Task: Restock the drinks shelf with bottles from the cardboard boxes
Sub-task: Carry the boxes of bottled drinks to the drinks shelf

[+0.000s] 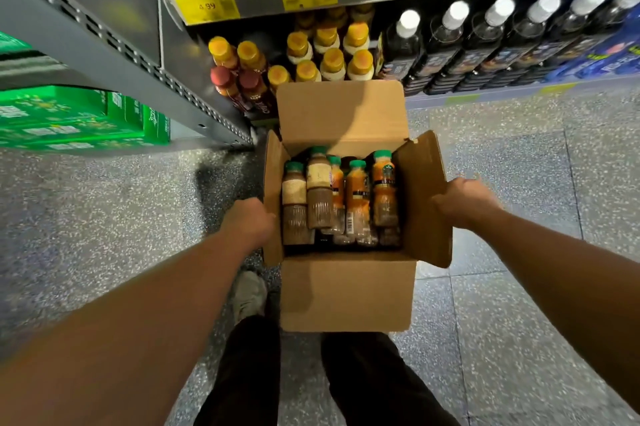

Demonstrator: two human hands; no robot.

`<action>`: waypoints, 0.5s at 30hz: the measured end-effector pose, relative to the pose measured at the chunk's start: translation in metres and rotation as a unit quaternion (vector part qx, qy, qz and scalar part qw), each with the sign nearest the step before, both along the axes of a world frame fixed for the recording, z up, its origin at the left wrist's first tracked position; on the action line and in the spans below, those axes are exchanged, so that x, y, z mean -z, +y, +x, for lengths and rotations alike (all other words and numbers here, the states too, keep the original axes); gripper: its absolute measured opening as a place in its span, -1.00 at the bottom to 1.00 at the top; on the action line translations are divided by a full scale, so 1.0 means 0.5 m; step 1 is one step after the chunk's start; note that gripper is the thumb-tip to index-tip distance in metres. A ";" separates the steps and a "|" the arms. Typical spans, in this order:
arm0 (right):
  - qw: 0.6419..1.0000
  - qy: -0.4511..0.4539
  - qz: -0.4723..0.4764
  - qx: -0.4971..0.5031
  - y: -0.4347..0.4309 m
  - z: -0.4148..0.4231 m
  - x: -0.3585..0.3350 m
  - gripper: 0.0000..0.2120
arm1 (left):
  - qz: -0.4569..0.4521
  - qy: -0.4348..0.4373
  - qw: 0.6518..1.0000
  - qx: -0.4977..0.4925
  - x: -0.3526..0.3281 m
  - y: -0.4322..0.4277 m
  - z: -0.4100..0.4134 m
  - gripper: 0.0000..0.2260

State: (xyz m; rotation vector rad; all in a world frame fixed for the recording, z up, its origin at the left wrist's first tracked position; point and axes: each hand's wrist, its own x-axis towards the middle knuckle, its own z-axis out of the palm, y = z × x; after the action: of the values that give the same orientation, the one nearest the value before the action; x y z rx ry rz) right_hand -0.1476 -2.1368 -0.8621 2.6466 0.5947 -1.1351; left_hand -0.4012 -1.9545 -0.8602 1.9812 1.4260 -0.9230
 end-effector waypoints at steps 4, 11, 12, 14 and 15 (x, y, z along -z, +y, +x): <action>0.999 0.023 -0.010 -0.023 -0.009 -0.023 -0.005 -0.69 | -0.016 0.017 1.000 0.004 0.005 -0.004 -0.019 -0.79; 1.000 0.009 -0.019 0.011 0.038 -0.049 -0.062 -0.68 | 0.016 -0.024 1.000 0.004 -0.044 0.026 -0.008 -0.82; 1.000 0.014 -0.023 0.007 0.045 -0.051 -0.078 -0.67 | 0.027 -0.028 0.999 0.019 -0.061 0.033 -0.001 -0.86; 0.999 0.023 -0.027 -0.014 0.056 -0.060 -0.118 -0.61 | 0.053 -0.029 0.995 0.077 -0.104 0.046 0.016 -0.88; 0.999 0.025 -0.028 -0.026 0.062 -0.067 -0.141 -0.60 | 0.065 -0.033 0.991 0.108 -0.129 0.052 0.024 -0.87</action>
State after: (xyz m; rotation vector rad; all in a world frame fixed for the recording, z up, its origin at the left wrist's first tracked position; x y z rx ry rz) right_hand -0.1810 -2.1059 -0.7915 2.5483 0.6279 -1.1873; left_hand -0.3893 -1.9285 -0.7957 2.2768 1.2826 -0.8631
